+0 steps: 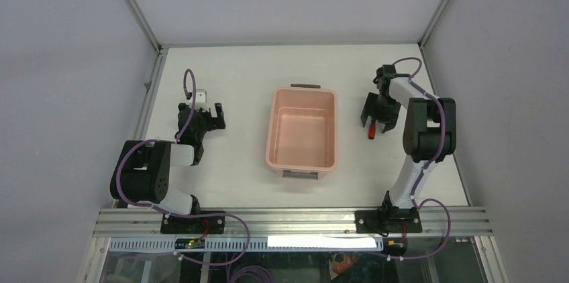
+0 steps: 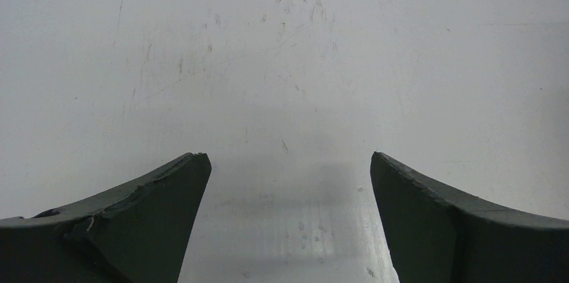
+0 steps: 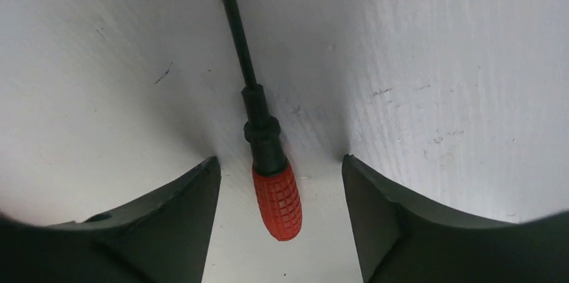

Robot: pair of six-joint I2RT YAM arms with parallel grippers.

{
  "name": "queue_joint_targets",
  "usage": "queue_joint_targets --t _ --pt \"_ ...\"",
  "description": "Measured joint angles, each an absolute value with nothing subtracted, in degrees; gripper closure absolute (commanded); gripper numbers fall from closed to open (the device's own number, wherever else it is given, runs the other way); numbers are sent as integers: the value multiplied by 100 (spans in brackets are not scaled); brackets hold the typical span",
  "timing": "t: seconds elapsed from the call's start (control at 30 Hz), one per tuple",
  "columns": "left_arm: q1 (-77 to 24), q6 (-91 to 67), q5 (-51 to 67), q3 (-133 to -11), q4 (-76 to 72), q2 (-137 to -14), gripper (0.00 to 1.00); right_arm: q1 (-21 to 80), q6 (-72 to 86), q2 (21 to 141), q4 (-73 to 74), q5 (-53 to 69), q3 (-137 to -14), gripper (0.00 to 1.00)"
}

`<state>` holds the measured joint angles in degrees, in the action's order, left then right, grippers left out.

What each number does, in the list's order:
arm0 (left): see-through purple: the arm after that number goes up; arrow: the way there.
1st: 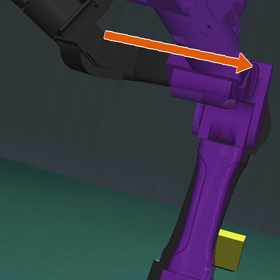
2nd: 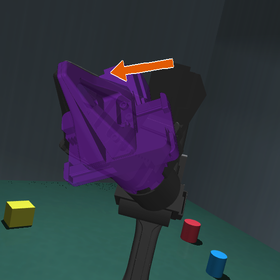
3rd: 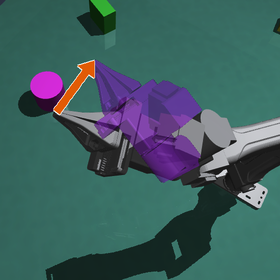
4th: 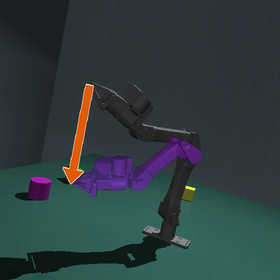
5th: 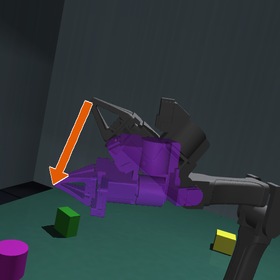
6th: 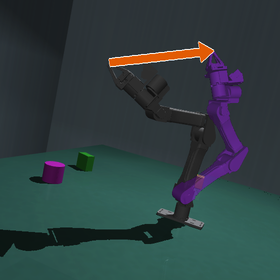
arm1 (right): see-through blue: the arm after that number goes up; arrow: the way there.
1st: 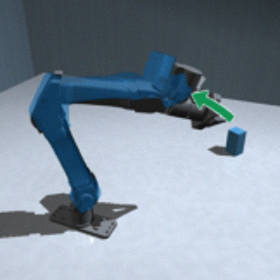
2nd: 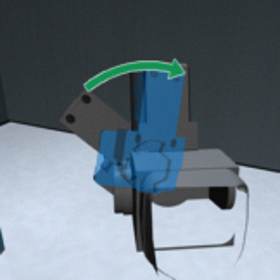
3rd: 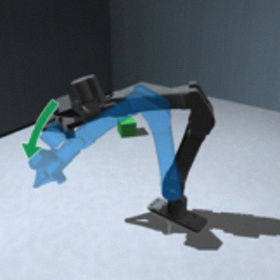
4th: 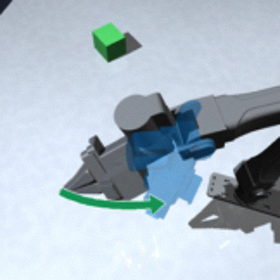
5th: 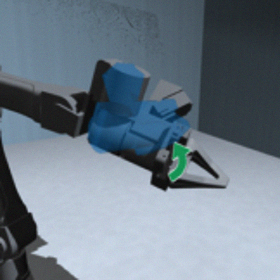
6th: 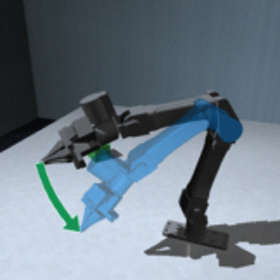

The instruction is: Put the screwdriver in the bin

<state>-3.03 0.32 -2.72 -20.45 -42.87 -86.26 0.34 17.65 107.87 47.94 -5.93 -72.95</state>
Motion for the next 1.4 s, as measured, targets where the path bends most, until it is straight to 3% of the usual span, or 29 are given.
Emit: queue_joint_targets --t 0.07,0.2,0.47,0.9,1.13,1.4 --pt "-303 30 -272 -2045 -4285 -8624 1 34 1708 10827 4764 -567 -7338 56" --pt "-303 32 -272 -2045 -4287 -8624 1 51 1625 10851 4681 -561 -7360 100" --pt "-303 32 -272 -2045 -4287 -8626 1 40 1426 10796 5393 -661 -7669 100" --pt "-303 32 -272 -2045 -4287 -8626 1 257 1684 9048 8055 -692 -10276 100" --pt "-303 32 -272 -2045 -4287 -8624 1 2379 2383 8656 7725 -642 -10444 100" --pt "-303 32 -272 -2045 -4287 -8624 1 4375 2980 9220 6368 -768 -10116 100"
